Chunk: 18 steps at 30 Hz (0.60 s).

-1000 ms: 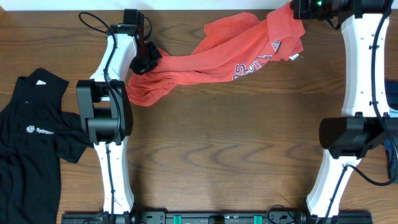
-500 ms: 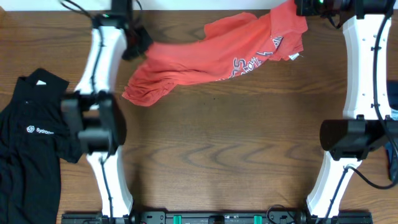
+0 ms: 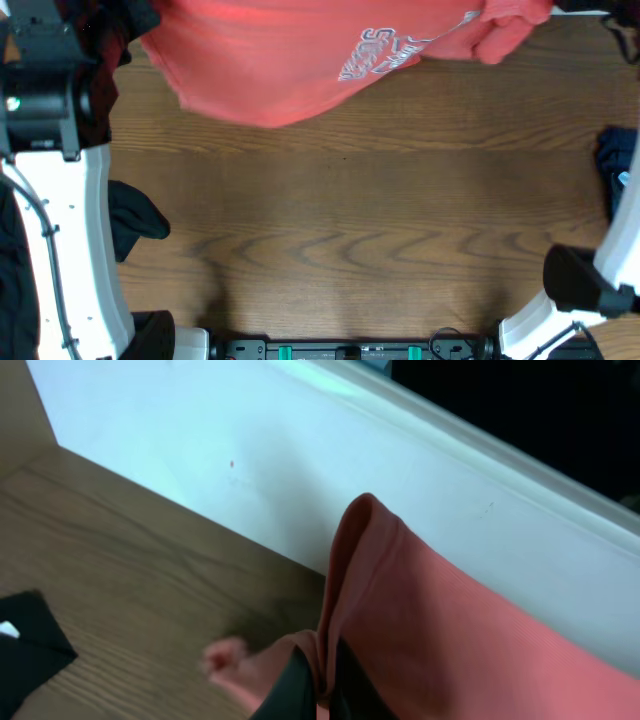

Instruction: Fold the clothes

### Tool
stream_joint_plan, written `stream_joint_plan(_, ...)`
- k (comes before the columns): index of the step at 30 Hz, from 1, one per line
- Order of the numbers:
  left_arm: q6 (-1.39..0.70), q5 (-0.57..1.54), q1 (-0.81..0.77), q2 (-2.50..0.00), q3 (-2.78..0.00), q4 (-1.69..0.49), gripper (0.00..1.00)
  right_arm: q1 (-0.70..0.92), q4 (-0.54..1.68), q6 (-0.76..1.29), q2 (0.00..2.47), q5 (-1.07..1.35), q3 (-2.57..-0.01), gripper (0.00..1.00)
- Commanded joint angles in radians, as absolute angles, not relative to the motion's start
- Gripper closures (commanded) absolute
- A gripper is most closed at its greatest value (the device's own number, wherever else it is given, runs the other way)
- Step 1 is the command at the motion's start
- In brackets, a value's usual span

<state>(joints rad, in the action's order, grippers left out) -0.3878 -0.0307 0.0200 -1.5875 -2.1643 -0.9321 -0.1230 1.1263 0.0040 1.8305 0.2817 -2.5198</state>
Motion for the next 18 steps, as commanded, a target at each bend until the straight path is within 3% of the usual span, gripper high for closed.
stream_joint_plan(1, -0.367, -0.065, 0.030, -1.531, -2.156, -0.937, 0.94, -0.162, 1.127, 0.033, 1.725, 0.285, -2.540, 0.99)
stream_joint_plan(18, -0.333, -0.065, 0.030, -1.075, -2.157, -1.039, 0.94, -0.186, 1.306, 0.145, 1.356, 0.289, -2.540, 0.99)
